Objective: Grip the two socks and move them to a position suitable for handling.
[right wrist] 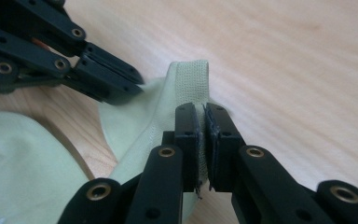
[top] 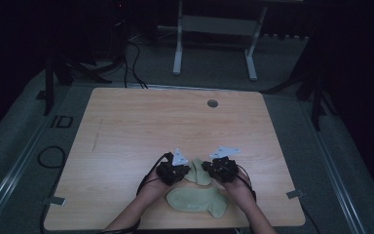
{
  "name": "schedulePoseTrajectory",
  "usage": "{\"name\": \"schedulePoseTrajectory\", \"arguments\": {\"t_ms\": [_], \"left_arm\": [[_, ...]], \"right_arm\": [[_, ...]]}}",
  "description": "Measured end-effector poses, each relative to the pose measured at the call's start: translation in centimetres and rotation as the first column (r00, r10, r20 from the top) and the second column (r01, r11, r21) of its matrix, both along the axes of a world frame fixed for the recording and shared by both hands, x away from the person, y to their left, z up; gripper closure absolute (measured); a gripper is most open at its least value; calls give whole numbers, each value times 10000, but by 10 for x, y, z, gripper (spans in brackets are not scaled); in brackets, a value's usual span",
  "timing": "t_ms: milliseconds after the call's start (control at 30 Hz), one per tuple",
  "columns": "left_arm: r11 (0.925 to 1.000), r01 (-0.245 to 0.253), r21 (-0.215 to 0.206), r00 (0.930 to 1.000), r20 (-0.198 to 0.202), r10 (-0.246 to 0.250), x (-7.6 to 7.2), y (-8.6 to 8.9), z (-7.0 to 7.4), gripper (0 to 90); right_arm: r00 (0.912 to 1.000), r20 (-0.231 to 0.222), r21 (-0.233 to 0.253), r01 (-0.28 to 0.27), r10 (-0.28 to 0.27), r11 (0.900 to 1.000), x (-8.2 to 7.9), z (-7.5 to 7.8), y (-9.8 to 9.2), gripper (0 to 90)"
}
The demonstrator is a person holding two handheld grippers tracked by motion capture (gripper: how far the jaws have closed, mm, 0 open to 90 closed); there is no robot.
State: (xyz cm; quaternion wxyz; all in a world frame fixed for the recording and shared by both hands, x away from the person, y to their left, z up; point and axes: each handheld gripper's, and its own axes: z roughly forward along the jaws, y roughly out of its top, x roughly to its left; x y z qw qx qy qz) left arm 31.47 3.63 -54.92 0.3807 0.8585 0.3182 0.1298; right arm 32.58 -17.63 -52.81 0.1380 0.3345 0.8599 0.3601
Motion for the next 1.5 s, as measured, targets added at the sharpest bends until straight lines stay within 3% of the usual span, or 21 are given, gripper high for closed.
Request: {"name": "schedulePoseTrajectory", "arguments": {"t_ms": [200,300,367,500,600,633,900,933,1000,1100,1167,1267,1333,1467,1500], "left_arm": [[10000,-42,-45,10000,3,42,-3,16,17,876],[9993,-52,364,9995,319,40,-10,23,22,876],[9993,-75,364,9993,380,61,-11,25,23,875],[9992,-162,374,9999,-39,163,-8,39,15,873],[9989,-223,421,9997,-42,225,-7,40,9,871],[9977,-267,625,9996,-64,272,-6,38,0,871],[9981,-385,471,9985,-377,403,-8,37,-14,858],[9977,-398,540,9985,-360,418,-8,38,-13,814],[9981,-471,404,9978,-441,489,-8,41,-11,599],[9966,-820,-108,9963,-279,817,-7,50,-3,520],[9959,-874,-240,9961,-149,871,-8,52,1,538],[9953,-893,-380,9957,191,901,-9,52,10,734],[9981,-535,-314,9981,278,544,-11,43,12,841],[9997,-218,126,9996,174,215,-11,30,5,865],[9993,-228,310,9997,3,228,-8,26,-2,865]], "right_arm": [[9987,237,523,439,-452,9977,0,21,-22,847],[9974,218,590,670,-684,9960,-2,25,-34,847],[9969,141,666,759,-770,9949,-2,24,-39,846],[9941,-310,750,1057,-1036,9916,-1,11,-51,846],[9937,-485,655,1043,-1012,9924,-1,2,-51,845],[9927,-643,550,1061,-1025,9928,1,-8,-49,844],[9866,-1031,281,1302,-1267,9911,9,-29,-47,840],[9865,-1026,288,1315,-1279,9909,9,-30,-48,834],[9856,-1093,298,1332,-1292,9906,10,-29,-49,756],[9861,-889,542,1453,-1401,9879,9,-21,-51,697],[9865,-861,599,1448,-1395,9876,8,-18,-52,692],[9907,-513,676,1290,-1256,9893,4,-7,-47,808],[9949,-324,552,976,-959,9937,1,-6,-39,863],[9971,-276,305,712,-703,9970,0,-10,-30,849],[9973,-268,39,680,-679,9977,1,-17,-26,815]]}}
